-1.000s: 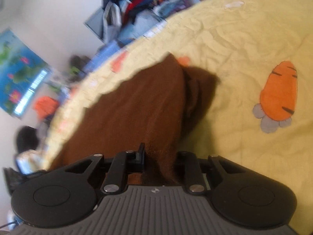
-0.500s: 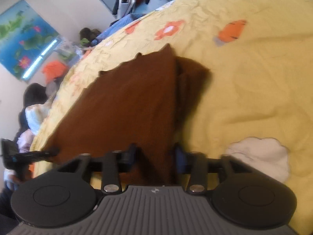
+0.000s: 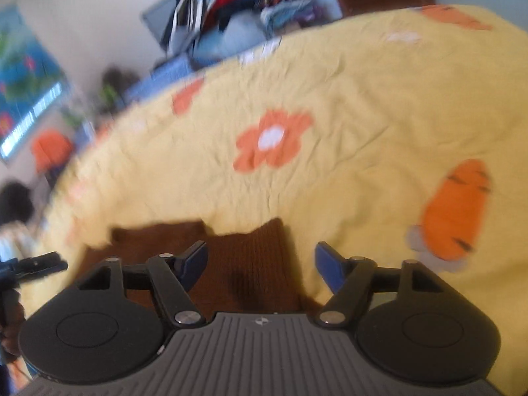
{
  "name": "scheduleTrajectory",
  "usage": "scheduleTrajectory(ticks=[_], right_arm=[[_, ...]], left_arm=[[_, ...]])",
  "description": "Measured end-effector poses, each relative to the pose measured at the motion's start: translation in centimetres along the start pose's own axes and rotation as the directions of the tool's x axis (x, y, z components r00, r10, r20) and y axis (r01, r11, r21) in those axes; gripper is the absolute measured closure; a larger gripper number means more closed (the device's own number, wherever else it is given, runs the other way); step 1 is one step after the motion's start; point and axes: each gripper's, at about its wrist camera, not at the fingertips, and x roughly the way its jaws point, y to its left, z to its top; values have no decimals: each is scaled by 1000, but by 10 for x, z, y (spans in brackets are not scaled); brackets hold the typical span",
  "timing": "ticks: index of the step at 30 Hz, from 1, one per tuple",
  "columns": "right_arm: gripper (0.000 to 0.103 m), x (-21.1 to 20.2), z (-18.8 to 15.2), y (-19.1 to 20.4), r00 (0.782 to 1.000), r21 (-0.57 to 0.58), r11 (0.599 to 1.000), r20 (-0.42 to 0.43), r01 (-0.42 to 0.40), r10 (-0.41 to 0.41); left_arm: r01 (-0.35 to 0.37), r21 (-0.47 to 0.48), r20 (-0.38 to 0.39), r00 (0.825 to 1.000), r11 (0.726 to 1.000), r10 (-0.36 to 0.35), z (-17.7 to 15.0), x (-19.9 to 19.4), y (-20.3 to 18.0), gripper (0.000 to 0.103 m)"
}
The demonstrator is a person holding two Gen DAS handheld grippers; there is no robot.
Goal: Fold small clothes
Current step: 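Lower the folded hem onto the sweater and open both tools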
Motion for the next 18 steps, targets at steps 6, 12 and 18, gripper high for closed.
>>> scheduleTrajectory(ticks=[6,12,18], right_arm=[[84,-28,-1,18,995,-69,996,81,-58,64],[94,-8,-9,-6,997,-41,997,56,61,-59],[43,-32,-18,4,992,-28,999,118,46,-42]], left_arm=[[-42,172,113,993,984,23,4,-8,-25,99],[-149,195,99,986,969,131,5,24,-15,99],[-208,309,158,973,928,166,-15,0,-37,92]])
